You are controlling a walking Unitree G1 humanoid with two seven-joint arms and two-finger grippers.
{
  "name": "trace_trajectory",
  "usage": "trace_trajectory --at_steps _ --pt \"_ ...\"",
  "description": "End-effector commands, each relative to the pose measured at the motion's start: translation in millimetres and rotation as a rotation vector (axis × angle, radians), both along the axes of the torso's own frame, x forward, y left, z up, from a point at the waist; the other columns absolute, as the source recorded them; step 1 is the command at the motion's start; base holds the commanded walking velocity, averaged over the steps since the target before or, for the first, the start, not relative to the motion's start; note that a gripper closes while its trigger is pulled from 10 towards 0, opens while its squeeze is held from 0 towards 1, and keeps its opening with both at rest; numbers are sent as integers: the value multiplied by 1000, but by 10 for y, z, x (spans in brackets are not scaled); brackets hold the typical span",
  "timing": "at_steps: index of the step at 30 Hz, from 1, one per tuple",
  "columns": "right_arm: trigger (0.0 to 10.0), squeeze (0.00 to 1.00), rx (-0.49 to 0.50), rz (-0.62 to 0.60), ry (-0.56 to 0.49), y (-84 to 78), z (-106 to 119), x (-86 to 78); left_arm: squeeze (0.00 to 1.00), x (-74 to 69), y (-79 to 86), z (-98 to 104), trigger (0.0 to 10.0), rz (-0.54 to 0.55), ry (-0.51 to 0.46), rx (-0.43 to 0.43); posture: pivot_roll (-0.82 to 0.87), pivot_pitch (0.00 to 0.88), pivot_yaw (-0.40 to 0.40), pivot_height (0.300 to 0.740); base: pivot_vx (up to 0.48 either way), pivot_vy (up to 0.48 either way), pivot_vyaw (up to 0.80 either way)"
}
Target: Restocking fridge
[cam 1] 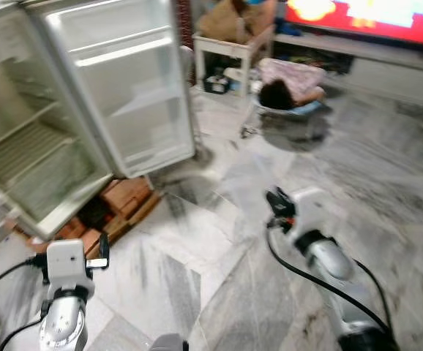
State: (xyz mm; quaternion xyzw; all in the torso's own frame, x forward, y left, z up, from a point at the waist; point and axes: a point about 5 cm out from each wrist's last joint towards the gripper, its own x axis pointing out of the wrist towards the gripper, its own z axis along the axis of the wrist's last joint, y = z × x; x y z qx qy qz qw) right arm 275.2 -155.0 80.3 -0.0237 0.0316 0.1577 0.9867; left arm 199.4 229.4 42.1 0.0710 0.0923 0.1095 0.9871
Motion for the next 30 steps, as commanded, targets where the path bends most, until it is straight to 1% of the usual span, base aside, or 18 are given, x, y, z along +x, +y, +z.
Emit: trace_trajectory --at_steps 1,6,7,9,11,12,14,16,18,19,22,23,25,30 --pt "10000 0 18 40 -25 101 72 40 0 -14 31 58 10000 -5 -13 1 1 53 4 735 0 0 781" --pt "10000 0 8 58 -23 107 70 56 0 -46 7 59 10000 13 -22 -17 10 47 -11 735 0 0 781" --pt "10000 0 10 71 -25 129 79 72 0 -60 -1 68 10000 37 -35 -22 15 44 -15 735 0 0 781" --pt "10000 0 9 77 -28 138 85 79 0 -66 -1 70 10000 52 -39 -24 15 44 -15 735 0 0 781" --pt "10000 0 4 74 -39 148 96 87 0 -86 20 74 10000 90 -42 -14 15 42 -4 735 0 0 781" --pt "10000 0 10 67 -36 144 93 89 0 -92 15 62 10000 98 -42 -49 15 41 -3 735 0 0 781" --pt "10000 0 25 55 -32 128 88 90 0 -91 10 59 10000 96 -40 -53 15 41 -3 735 0 0 778" --pt "10000 0 36 53 -25 125 80 85 0 -82 -7 60 10000 83 -41 -49 12 41 2 735 0 0 731" --pt "10000 0 51 50 -17 126 72 78 0 -68 -26 62 10000 69 -42 -50 9 41 7 735 0 0 0" --pt "10000 0 54 31 -12 100 69 83 0 -48 -36 74 10000 61 -44 -43 7 42 8 735 0 0 0" --pt "10000 0 63 6 -28 64 83 97 0 -9 -27 86 10000 57 -48 -38 3 43 15 735 0 0 0" --pt "10000 0 61 3 -29 54 84 102 0 10 -19 90 10000 58 -50 -37 3 43 15 735 0 0 0" --pt "10000 0 23 38 -46 81 90 96 0 55 4 105 10000 60 -56 -38 0 42 20 735 0 0 0" --pt "10000 0 15 63 -66 125 116 89 0 96 4 122 10000 53 -61 -29 -1 40 20 735 270 0 800"
